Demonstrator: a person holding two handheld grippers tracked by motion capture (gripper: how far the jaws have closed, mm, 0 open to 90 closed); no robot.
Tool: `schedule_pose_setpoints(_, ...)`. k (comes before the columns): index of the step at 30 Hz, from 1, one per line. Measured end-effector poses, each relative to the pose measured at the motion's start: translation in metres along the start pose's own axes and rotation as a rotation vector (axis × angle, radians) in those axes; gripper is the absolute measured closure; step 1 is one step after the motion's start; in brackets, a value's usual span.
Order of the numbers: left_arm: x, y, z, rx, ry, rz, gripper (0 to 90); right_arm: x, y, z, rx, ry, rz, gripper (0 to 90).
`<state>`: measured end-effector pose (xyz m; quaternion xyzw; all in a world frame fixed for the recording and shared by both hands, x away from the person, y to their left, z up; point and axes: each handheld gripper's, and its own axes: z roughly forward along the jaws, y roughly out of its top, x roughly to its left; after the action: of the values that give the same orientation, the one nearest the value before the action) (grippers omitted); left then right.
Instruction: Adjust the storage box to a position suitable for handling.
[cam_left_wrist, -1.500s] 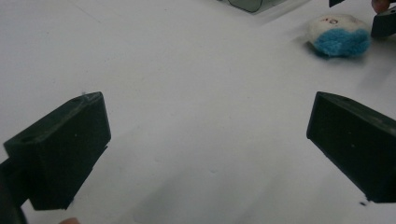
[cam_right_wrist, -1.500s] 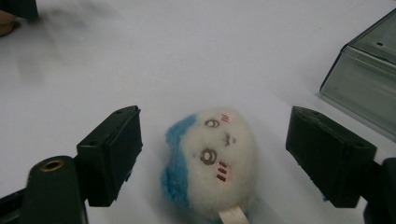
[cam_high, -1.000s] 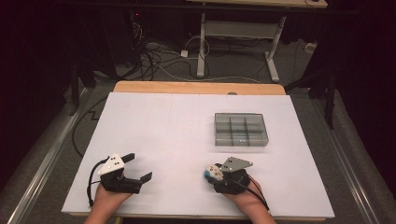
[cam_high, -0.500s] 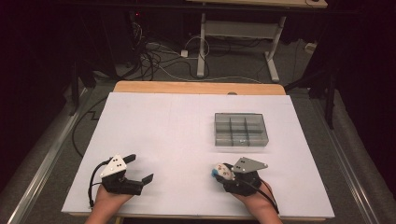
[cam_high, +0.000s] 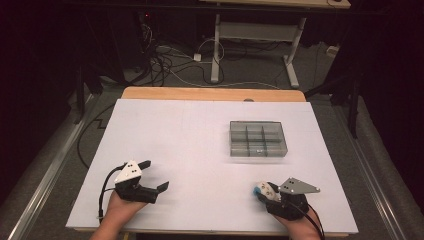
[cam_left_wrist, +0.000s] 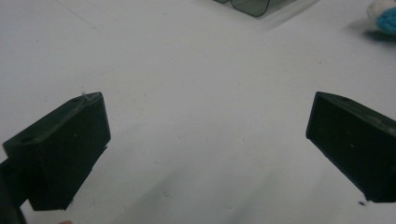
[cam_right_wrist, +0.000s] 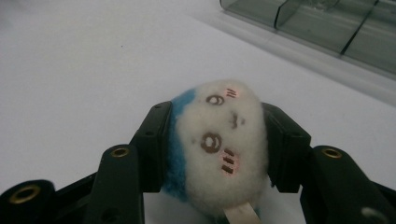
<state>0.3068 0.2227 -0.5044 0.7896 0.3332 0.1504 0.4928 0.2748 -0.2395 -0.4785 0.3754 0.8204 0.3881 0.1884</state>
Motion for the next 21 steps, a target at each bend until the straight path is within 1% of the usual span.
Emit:
schedule_pose_setpoints(2, -0.001, -0.001, -0.001, -0.007, 0.001, 0.005, 0.0, 0.000, -0.002, 0.004, 0.010, 0.013, 0.008, 48.5)
schedule_pose_setpoints(3, 0.000, -0.001, -0.001, -0.010, 0.000, 0.004, 0.0, 0.000, -0.002, 0.006, 0.021, 0.014, 0.006, 46.3)
schedule_pose_setpoints(4, 0.000, -0.001, -0.001, -0.015, 0.000, 0.002, 0.0, 0.001, -0.001, 0.007, 0.028, 0.005, 0.000, 42.4)
schedule_pose_setpoints(5, 0.000, -0.002, -0.002, -0.019, 0.000, 0.001, 0.0, 0.002, 0.000, 0.007, 0.012, 0.003, -0.001, 36.8)
schedule_pose_setpoints(7, -0.001, -0.002, -0.002, -0.026, 0.001, 0.002, 0.0, 0.001, 0.002, 0.006, -0.023, 0.025, 0.027, 30.4)
schedule_pose_setpoints(8, -0.001, -0.003, -0.002, -0.030, 0.000, 0.005, 0.0, 0.000, 0.004, 0.004, -0.037, 0.034, 0.033, 29.6)
schedule_pose_setpoints(10, -0.001, -0.003, -0.003, -0.036, -0.002, 0.005, 0.0, -0.001, 0.006, -0.001, -0.074, 0.033, 0.034, 29.7)
schedule_pose_setpoints(11, 0.000, -0.003, -0.003, -0.041, -0.002, 0.003, 0.0, -0.002, 0.008, -0.003, -0.093, 0.030, 0.036, 30.3)
schedule_pose_setpoints(14, 0.000, -0.004, -0.005, -0.056, -0.001, -0.001, 0.0, -0.008, 0.011, -0.012, -0.136, 0.002, 0.032, 37.0)
schedule_pose_setpoints(16, 0.000, -0.005, -0.006, -0.063, 0.001, -0.005, 0.0, -0.014, 0.012, -0.016, -0.160, -0.022, 0.039, 43.5)
schedule_pose_setpoints(18, 0.000, -0.005, -0.005, -0.061, 0.001, -0.010, 0.0, -0.021, 0.013, -0.018, -0.174, -0.038, 0.053, 47.5)
schedule_pose_setpoints(21, 0.003, -0.005, -0.005, -0.054, -0.009, -0.034, 0.0, -0.035, 0.014, -0.019, -0.178, -0.071, 0.086, 53.8)
